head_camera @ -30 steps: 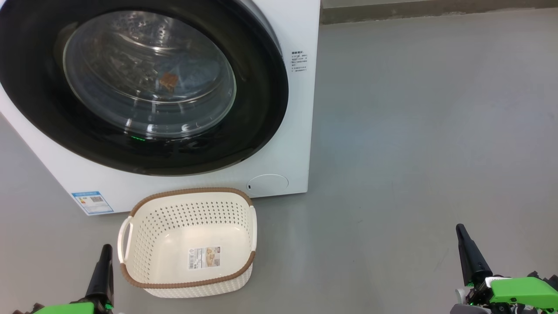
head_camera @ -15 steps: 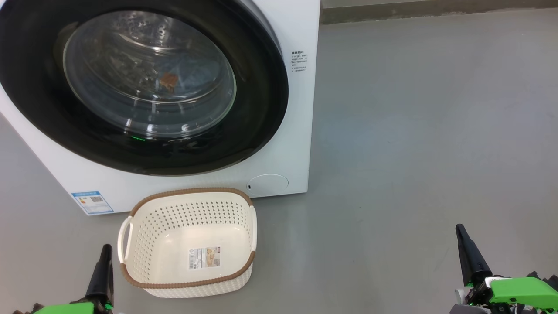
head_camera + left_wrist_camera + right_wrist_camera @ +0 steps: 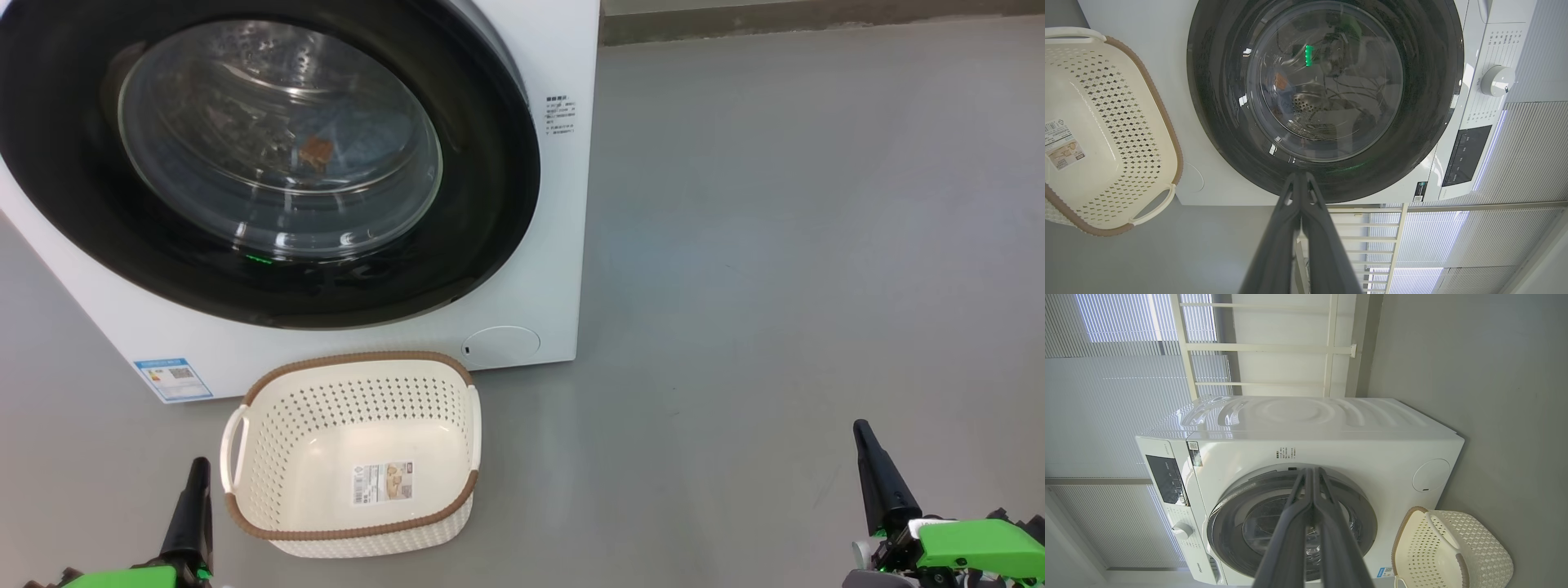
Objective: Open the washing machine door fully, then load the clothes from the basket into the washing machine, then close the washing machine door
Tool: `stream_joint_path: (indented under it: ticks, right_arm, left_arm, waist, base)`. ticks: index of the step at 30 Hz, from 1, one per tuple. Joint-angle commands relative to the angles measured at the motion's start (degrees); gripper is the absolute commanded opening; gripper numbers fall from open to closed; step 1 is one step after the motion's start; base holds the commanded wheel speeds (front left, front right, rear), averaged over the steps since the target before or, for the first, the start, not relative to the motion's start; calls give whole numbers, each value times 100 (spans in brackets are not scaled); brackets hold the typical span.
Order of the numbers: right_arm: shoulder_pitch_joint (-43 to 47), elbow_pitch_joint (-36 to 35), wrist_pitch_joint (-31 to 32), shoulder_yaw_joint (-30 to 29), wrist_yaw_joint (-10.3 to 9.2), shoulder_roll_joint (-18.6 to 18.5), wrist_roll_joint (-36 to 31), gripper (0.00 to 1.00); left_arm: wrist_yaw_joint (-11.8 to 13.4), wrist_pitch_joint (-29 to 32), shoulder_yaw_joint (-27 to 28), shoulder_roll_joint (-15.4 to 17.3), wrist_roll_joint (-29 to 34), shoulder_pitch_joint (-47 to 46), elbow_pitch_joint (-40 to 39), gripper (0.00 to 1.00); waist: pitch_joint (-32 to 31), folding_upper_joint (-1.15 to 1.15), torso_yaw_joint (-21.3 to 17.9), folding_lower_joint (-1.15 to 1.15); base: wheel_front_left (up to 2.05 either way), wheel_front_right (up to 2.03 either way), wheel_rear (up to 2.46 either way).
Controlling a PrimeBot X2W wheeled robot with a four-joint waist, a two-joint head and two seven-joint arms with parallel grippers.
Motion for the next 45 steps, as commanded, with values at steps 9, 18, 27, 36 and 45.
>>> stream_joint_path:
  ticks: [9,18,27,36,45]
  right_arm:
    - [-223,-140,43,78,-8,-6,-24,0]
    - [-224,-139,50,70,-8,0,-31,0]
    - [-225,-139,56,63,-8,5,-37,0]
    - [-226,-139,61,56,-8,10,-42,0]
    - [-226,-138,66,50,-8,14,-47,0]
  left_arm:
    - [-18,22,181,95,-15,-220,-103,0]
    - [-18,22,181,95,-14,-220,-103,0]
    - [-18,22,182,95,-14,-220,-102,0]
    - [-18,22,182,94,-14,-220,-102,0]
    - [-18,22,182,94,-14,-220,-102,0]
  waist:
    - [0,0,0,0]
    - [0,0,0,0]
    - [0,0,0,0]
    - [0,0,0,0]
    - [0,0,0,0]
  base:
    - [0,0,0]
    - [0,0,0]
    - [0,0,0]
    - [0,0,0]
    - [0,0,0]
